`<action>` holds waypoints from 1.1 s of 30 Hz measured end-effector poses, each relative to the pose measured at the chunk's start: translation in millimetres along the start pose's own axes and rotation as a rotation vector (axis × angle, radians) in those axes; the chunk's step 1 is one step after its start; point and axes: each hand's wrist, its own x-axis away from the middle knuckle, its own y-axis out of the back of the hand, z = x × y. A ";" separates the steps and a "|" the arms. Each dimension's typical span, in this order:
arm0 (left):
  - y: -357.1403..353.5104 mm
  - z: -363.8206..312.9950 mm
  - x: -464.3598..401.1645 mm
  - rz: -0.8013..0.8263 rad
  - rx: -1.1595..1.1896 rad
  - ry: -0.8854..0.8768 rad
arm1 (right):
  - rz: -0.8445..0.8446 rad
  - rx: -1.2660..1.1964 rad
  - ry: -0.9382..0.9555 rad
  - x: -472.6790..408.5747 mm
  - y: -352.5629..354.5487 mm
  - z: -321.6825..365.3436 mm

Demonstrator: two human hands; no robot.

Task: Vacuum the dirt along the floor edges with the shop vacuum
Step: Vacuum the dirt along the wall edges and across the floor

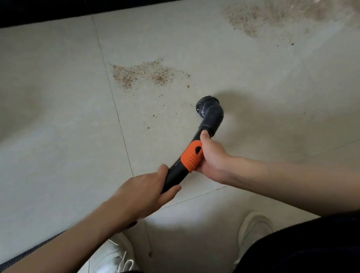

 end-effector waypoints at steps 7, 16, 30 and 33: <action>-1.7 12.0 9.4 -0.063 0.008 0.059 | 0.003 0.088 0.006 -2.5 -24.7 -0.6; 9.2 15.6 -27.6 -0.170 0.029 0.090 | -0.088 0.200 0.137 -27.3 -42.4 32.5; 50.7 45.4 -71.4 -0.337 0.223 0.248 | 0.028 0.321 0.183 -52.6 -110.1 105.8; 60.7 50.8 -76.8 -0.347 0.285 0.278 | 0.036 0.327 0.200 -54.1 -122.0 116.2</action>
